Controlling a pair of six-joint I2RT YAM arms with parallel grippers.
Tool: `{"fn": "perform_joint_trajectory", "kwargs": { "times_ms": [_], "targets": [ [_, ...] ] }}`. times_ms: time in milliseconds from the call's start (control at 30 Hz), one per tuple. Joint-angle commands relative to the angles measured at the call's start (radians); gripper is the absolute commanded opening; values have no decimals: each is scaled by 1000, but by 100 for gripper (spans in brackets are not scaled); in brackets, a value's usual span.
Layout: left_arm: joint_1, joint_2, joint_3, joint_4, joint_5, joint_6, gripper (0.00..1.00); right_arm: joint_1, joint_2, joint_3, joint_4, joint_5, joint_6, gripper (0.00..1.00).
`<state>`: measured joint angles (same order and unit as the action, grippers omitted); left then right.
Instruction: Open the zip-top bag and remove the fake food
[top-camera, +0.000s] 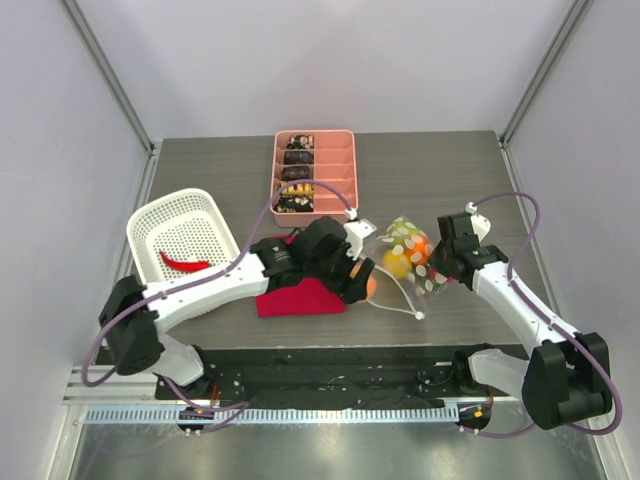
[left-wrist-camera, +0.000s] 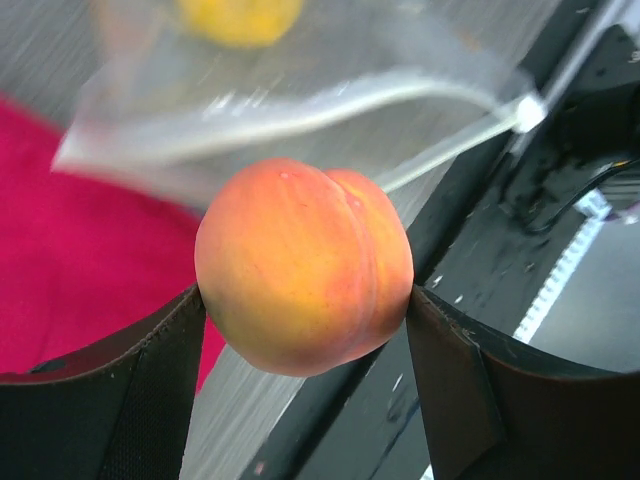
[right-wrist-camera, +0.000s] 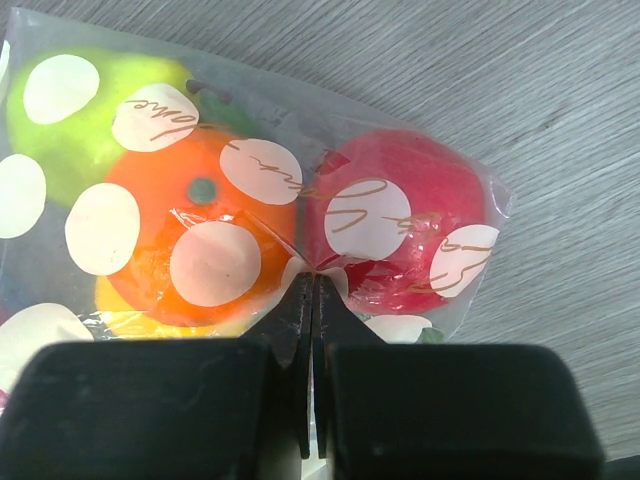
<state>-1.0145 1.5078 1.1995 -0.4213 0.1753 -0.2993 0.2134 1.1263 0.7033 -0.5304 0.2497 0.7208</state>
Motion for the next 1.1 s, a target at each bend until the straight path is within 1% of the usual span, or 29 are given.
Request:
{"fn": "perform_joint_trajectory", "kwargs": {
  "times_ms": [0,33,67,100,133,167,200,233,267,300,333,367,400,433,467,500,533,567,633,667,733,767,800,867,900,967,1000,1067],
  "targets": [
    [14,-217,-66,-165,-265,-26,0,-3,-34,56,15,4,-88,1],
    [25,-310,-84,-183,-314,-40,0,-3,-54,64,9,-12,-109,2],
    [39,-369,-101,-192,-363,-56,0,-3,-68,77,3,-24,-124,7],
    [62,-423,-116,-201,-476,-75,0,0,-82,84,0,-56,-136,12],
    [123,-531,-155,-206,-518,-110,0,0,-112,90,-3,-82,-161,18],
    [173,-579,-175,-214,-560,-130,0,1,-124,111,-9,-101,-172,28],
    [223,-622,-192,-221,-627,-155,0,23,-135,126,-22,-112,-181,32],
    [337,-689,-228,-227,-635,-164,0,36,-151,145,-49,-112,-204,38],
    [388,-705,-242,-235,-648,-169,0,58,-152,186,-63,-113,-221,52],
    [437,-715,-259,-244,-661,-178,0,79,-146,212,-84,-115,-236,58],
    [546,-712,-287,-247,-649,-205,0,133,-139,238,-129,-119,-266,62],
    [594,-689,-304,-246,-631,-221,0,161,-122,284,-147,-121,-277,75],
    [647,-673,-320,-235,-605,-236,0,188,-111,303,-163,-128,-288,79],
    [684,-657,-343,-211,-553,-250,0,251,-100,324,-196,-132,-299,82],
    [759,-611,-389,-186,-539,-283,0,280,-85,353,-213,-124,-314,85],
    [801,-588,-397,-163,-501,-319,1,320,-80,366,-226,-106,-322,87],
    [839,-563,-405,-148,-452,-339,0,354,-70,378,-259,-84,-330,88],
    [876,-534,-425,-133,-416,-381,0,427,-62,399,-275,-25,-340,89],
    [886,-512,-445,-102,-427,-414,0,495,-28,423,-336,40,-345,90],
    [886,-508,-465,-93,-442,-431,0,565,-17,442,-358,99,-350,91],
    [887,-492,-479,-67,-454,-439,1,627,33,456,-417,155,-347,92],
    [887,-488,-486,-65,-465,-442,7,677,50,459,-434,202,-343,92],
    [887,-483,-492,-66,-474,-455,23,708,73,461,-465,239,-328,92],
    [887,-485,-502,-62,-485,-460,48,756,78,450,-468,270,-323,94],
    [887,-497,-508,-63,-485,-472,70,777,72,447,-465,276,-311,94],
    [887,-512,-505,-65,-479,-477,87,779,67,426,-454,281,-308,94],
    [887,-523,-500,-71,-467,-475,100,779,67,420,-445,273,-313,95],
    [887,-537,-479,-86,-444,-457,100,779,79,400,-439,293,-311,95]
  ]
}}
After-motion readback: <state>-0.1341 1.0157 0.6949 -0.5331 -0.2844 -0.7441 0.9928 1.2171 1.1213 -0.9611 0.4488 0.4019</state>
